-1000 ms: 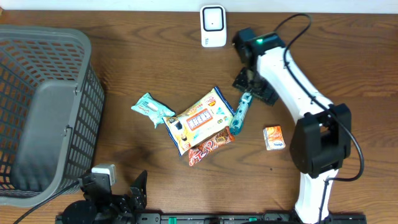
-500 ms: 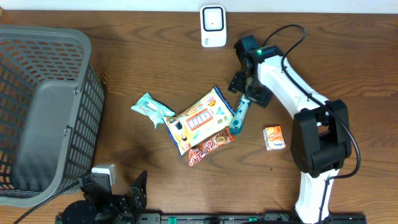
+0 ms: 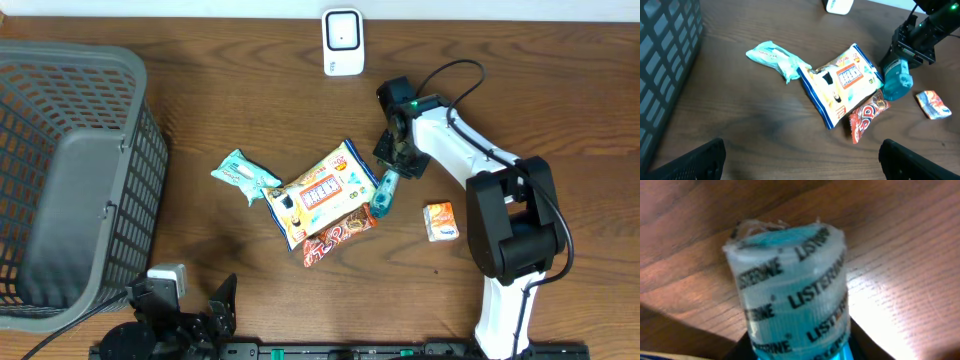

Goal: Scan the item barcode

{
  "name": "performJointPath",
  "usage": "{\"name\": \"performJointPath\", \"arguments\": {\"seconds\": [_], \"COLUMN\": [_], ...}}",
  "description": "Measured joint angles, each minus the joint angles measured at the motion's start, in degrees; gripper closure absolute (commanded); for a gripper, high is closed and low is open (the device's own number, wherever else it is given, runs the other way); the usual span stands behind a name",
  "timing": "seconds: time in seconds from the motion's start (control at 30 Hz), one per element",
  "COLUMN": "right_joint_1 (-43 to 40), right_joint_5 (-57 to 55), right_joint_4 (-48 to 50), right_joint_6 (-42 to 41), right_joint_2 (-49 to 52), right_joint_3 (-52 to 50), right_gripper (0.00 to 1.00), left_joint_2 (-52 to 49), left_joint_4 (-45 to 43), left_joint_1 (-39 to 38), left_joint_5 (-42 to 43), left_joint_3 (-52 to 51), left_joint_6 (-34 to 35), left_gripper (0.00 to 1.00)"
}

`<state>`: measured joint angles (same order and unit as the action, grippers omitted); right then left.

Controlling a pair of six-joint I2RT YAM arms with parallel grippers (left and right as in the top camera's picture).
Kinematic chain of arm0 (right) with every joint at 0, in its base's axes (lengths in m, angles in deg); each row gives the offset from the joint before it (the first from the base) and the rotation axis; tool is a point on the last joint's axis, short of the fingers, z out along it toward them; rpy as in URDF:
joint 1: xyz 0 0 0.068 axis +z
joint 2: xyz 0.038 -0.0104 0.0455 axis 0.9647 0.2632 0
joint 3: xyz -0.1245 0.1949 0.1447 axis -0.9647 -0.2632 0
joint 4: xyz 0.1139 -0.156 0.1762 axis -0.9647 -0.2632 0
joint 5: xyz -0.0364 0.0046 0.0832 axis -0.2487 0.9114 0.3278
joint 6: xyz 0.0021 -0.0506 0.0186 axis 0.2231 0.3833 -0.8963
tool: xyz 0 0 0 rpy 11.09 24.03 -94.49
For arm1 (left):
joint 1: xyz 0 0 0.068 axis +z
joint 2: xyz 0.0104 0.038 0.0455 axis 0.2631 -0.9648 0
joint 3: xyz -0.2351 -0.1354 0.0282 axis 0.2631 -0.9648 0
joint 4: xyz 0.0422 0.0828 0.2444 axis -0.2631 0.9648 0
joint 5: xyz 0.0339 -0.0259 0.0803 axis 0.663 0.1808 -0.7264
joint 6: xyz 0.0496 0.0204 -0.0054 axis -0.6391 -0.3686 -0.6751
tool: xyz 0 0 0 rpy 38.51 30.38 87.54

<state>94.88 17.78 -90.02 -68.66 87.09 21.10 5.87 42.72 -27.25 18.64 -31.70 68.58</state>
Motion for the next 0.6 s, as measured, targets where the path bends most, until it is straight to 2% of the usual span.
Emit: {"name": "performJointPath", "arguments": {"seconds": [0.03,0.13,0.37,0.47,0.6], "right_joint_1": [0.0,-0.2,-1.6,-2.5,-3.9], "right_joint_5": [0.3,1.1,2.4,2.5,2.6], "right_joint_4": [0.0,-0.6,-8.6,-13.4,-24.2], "right_joint_6": [0.1,0.1,-4.2,-8.5,-18.6], "right_joint_2": [0.0,0.0,-0.4,-3.1,-9.8], "right_joint_3": [0.0,0.2,3.0,3.9,4.3], "right_gripper": [0.99,0.99,0.99,0.99,0.98], "left_joint_2": [0.0,0.0,0.0,0.0,0.0], "left_joint_4": [0.0,0.0,0.0,0.0,0.0], "left_joint_1": [0.0,0.0,0.0,0.0,0.0], "left_joint_5": [0.0,0.0,0.0,0.0,0.0], "left_joint_3": [0.0,0.0,0.0,0.0,0.0], "left_joint_6": [0.0,0.0,0.0,0.0,0.0], "left_gripper": [0.02,0.02,0.02,0.02,0.02]}}
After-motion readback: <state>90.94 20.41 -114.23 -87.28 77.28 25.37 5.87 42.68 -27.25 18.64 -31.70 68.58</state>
